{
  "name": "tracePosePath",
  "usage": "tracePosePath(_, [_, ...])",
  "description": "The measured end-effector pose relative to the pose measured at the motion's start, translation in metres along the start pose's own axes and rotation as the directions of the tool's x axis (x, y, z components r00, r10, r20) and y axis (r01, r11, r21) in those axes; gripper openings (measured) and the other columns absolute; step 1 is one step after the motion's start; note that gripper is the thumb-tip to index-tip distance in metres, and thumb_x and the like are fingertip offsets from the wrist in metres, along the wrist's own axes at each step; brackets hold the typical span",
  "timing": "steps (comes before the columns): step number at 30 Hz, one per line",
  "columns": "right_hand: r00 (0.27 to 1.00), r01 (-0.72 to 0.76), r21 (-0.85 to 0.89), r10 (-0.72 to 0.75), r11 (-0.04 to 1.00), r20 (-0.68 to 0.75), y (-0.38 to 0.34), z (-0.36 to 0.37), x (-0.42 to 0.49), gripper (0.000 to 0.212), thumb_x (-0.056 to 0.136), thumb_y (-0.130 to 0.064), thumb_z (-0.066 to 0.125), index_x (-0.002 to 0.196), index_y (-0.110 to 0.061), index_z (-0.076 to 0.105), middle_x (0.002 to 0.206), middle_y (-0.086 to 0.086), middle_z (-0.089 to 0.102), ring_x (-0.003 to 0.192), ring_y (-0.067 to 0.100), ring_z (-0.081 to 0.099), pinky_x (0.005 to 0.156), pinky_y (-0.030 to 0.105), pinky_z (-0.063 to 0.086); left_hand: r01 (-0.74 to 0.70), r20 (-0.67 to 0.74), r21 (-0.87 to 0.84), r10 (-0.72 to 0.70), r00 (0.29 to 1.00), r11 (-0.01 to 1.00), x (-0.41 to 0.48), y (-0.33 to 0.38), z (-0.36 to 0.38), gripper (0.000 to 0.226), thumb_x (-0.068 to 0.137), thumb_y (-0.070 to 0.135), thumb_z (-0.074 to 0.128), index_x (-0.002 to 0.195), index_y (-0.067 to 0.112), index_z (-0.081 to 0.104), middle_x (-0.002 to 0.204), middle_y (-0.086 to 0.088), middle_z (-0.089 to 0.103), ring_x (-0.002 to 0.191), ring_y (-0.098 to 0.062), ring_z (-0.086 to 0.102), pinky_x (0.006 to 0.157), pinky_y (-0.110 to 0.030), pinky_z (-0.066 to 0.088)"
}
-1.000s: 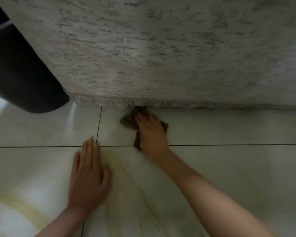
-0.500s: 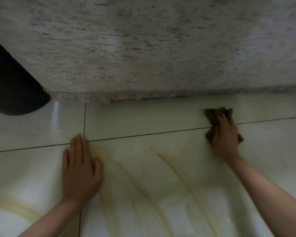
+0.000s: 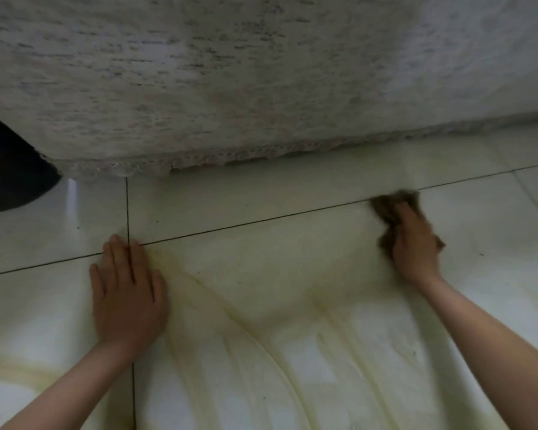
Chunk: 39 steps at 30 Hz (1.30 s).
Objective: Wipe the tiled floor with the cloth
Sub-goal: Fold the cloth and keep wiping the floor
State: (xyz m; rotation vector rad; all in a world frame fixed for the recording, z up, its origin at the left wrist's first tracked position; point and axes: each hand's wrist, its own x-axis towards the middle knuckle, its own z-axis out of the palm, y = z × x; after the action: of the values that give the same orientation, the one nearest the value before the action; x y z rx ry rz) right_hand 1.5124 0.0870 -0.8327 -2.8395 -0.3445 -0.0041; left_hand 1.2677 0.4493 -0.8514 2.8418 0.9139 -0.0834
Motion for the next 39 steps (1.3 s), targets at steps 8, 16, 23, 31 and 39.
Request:
tracePosePath(8, [0.901, 0.380, 0.211, -0.412, 0.901, 0.136, -0.091, 0.035, -0.142, 0.067, 0.067, -0.014, 0.070, 0.133, -0.017, 0.058, 0.141, 0.008, 0.053, 0.128, 0.033, 0.051, 0.108, 0.045, 0.039, -0.261, 0.214, -0.014, 0.258, 0.942, 0.965, -0.016, 0.105, -0.013, 0.074, 0.085, 0.040, 0.004, 0.153, 0.011, -0.007, 0.154, -0.007, -0.029, 0.140, -0.015, -0.029, 0.117, -0.036, -0.014])
tracePosePath(16, [0.998, -0.027, 0.110, 0.021, 0.994, 0.051, 0.098, -0.033, -0.044, 0.042, 0.089, -0.003, 0.052, 0.129, -0.011, 0.059, 0.135, 0.016, 0.056, 0.119, 0.035, 0.055, 0.098, 0.034, 0.043, -0.445, 0.370, 0.017, 0.408, 0.835, 0.895, -0.017, 0.182, 0.007, 0.066, 0.098, 0.052, 0.008, 0.151, 0.021, -0.016, 0.152, -0.004, -0.036, 0.138, -0.016, -0.036, 0.116, -0.040, -0.018])
tracePosePath(23, [0.995, 0.102, 0.228, -0.104, 0.968, -0.007, 0.016, 0.011, -0.112, 0.067, 0.067, -0.002, 0.068, 0.133, -0.011, 0.057, 0.135, 0.017, 0.055, 0.123, 0.037, 0.052, 0.107, 0.045, 0.039, -0.321, 0.447, 0.076, 0.255, 0.857, 0.944, -0.027, 0.224, 0.010, 0.077, 0.098, 0.055, 0.017, 0.152, 0.007, -0.011, 0.158, -0.014, -0.024, 0.145, -0.028, -0.025, 0.119, -0.047, -0.007])
tracePosePath(31, [0.995, 0.088, 0.487, -0.099, 0.869, -0.003, 0.102, -0.058, -0.091, 0.041, 0.093, 0.000, 0.044, 0.128, -0.014, 0.062, 0.133, 0.003, 0.057, 0.122, 0.021, 0.052, 0.103, 0.011, 0.031, -0.385, 0.395, 0.033, 0.342, 0.852, 0.922, -0.032, 0.247, 0.021, 0.076, 0.097, 0.055, 0.019, 0.151, 0.015, -0.017, 0.156, -0.006, -0.031, 0.143, -0.021, -0.029, 0.118, -0.046, -0.009])
tracePosePath(39, [0.963, -0.229, 0.183, 0.249, 0.956, -0.099, 0.161, -0.031, -0.042, 0.047, 0.083, 0.005, 0.048, 0.130, 0.003, 0.056, 0.135, 0.027, 0.052, 0.122, 0.046, 0.049, 0.107, 0.044, 0.035, -0.407, 0.510, 0.004, 0.348, 0.787, 0.913, -0.035, 0.258, 0.031, 0.076, 0.079, 0.073, -0.009, 0.126, 0.026, -0.046, 0.133, 0.001, -0.057, 0.126, -0.017, -0.051, 0.111, -0.048, -0.023])
